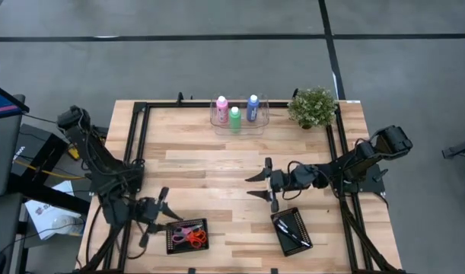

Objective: Pick & Place Paint Supplies
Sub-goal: Return to Home Position

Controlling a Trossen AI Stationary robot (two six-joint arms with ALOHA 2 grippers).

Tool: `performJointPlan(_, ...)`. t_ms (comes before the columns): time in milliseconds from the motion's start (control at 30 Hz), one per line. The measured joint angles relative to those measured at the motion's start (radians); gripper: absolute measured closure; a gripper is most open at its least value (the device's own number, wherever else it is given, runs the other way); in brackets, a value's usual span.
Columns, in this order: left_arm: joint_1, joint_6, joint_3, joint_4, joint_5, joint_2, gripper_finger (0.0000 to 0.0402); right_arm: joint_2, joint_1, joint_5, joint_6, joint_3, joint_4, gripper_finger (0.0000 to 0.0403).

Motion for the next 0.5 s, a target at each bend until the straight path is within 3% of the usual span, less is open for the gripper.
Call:
performJointPlan(133, 0.024, 0.159, -0.001, 0.078, 0.151, -0.016, 0.0286, -0.002, 0.008, -0.007, 0.161, 0.0, 0.021, 0.0228)
performJointPlan(300, 0.12, 0.275, -0.001, 0.142, 0.4, -0.022, 0.0284, -0.061, 0.01, -0.185, 0.115, 0.0, -0.039, 0.0231)
performJointPlan(400, 0.198, 0.305, -0.01, 0.153, 0.471, -0.022, 0.0286, -0.176, 0.031, -0.172, 0.055, 0.0, -0.129, 0.0231)
performJointPlan(500, 0.277, 0.335, -0.069, 0.21, 0.55, -0.038, 0.0285, -0.348, 0.077, -0.079, -0.04, 0.0, -0.311, 0.023)
